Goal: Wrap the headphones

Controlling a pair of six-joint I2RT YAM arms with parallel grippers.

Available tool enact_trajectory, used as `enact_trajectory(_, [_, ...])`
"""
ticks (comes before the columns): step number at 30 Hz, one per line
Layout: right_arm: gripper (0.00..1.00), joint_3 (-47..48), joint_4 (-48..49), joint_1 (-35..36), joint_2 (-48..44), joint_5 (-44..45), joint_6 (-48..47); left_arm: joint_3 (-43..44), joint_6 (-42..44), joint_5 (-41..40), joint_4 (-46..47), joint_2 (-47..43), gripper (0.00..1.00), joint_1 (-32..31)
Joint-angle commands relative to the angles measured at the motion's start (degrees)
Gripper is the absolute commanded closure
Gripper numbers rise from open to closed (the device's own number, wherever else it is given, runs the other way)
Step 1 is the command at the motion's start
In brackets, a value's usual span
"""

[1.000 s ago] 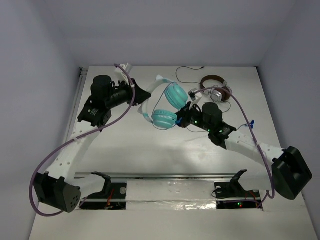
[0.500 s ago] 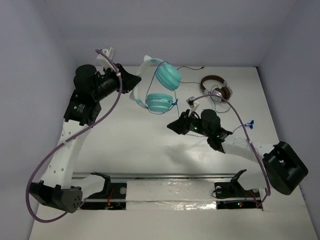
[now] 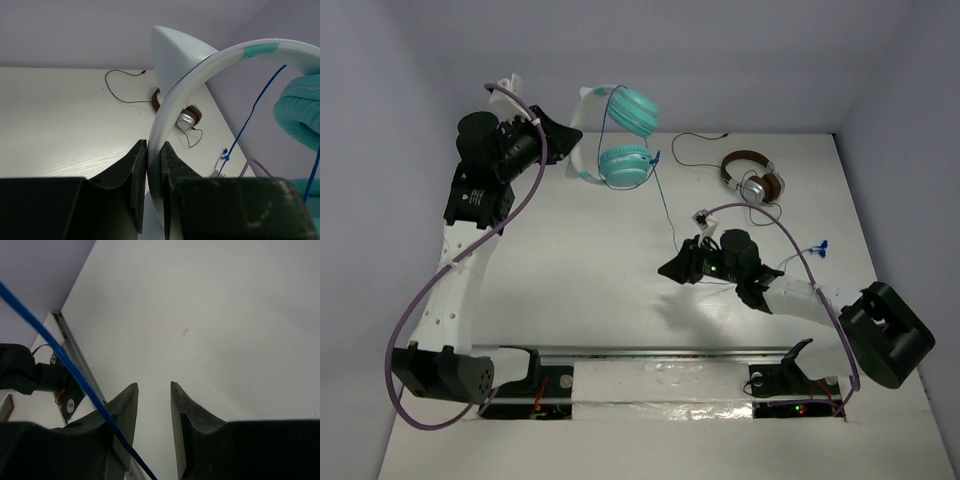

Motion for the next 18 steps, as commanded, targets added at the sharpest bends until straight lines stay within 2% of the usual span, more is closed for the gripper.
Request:
enact_trajectory(1, [0.61,-1.21,-0.38,-0.34,-1.13,-0.27,0.46,5.32,-3.77,0.05,7.09,-0.02,1.00,1.00])
enact_trajectory(7, [0.60,-2.10,0.68,-0.34,0.19,-1.85,1.96,4.97,-5.53,-1.44,9.01,0.87,1.00,1.70])
enact_trajectory(12, [0.60,-2.45,-4.07,1.59,-0.16,1.57,2.13,3.31,-8.33,-5.22,12.18,1.13,1.00,2.23])
enact_trajectory(15, [0.63,-1.75,-5.91,4.39,1.94,2.02,3.27,0.67,-11.58,-7.42,15.34,1.31,1.00,2.23])
enact_trajectory(18, [0.78,-1.05,-6.88,9.39,3.00,5.16,4.33,-1.44,-12.83,-12.07,16.93,1.04,1.00,2.75])
